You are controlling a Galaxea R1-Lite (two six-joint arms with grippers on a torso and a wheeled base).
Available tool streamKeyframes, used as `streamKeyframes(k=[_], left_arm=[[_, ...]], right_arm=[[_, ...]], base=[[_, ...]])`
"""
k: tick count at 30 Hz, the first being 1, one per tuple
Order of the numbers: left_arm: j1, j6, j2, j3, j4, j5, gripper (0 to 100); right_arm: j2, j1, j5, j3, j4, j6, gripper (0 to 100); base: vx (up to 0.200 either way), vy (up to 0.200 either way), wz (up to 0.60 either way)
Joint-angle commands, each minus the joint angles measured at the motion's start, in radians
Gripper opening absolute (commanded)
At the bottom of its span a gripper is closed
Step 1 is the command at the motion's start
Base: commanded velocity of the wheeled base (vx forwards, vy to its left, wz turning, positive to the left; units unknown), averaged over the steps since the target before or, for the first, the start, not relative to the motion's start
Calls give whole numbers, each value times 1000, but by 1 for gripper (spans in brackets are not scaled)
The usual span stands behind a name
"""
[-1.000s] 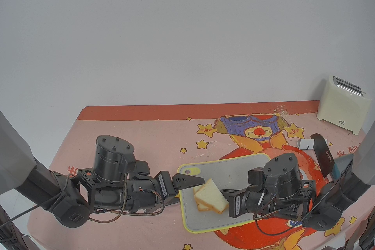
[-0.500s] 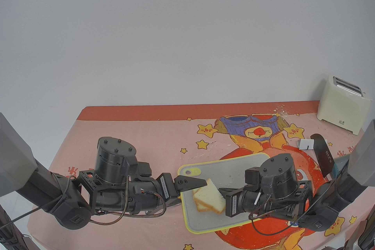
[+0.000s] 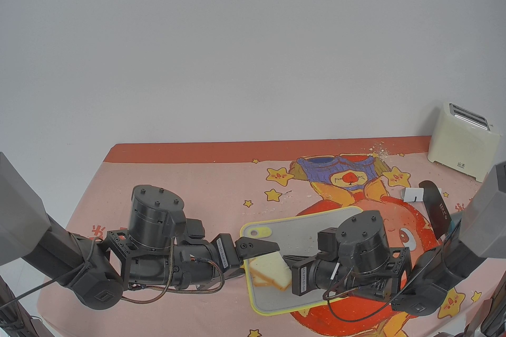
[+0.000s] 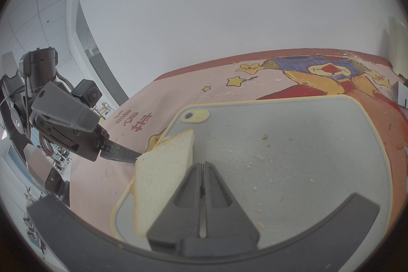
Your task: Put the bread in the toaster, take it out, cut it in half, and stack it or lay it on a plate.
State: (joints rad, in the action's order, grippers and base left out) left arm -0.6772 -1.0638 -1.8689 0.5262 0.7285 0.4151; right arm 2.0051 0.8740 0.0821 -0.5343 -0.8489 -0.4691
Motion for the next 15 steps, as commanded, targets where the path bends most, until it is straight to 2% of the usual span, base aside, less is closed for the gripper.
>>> streamKeyframes(k=[1, 15], left_arm=[[2, -1, -3, 0, -3, -1, 100], [1, -2, 17, -2, -1, 1, 100]], right_arm=[[34, 22, -1, -13, 1, 0, 0], [27, 34, -2, -18, -1, -5, 0]], base=[[0, 0, 0], [0, 0, 0]])
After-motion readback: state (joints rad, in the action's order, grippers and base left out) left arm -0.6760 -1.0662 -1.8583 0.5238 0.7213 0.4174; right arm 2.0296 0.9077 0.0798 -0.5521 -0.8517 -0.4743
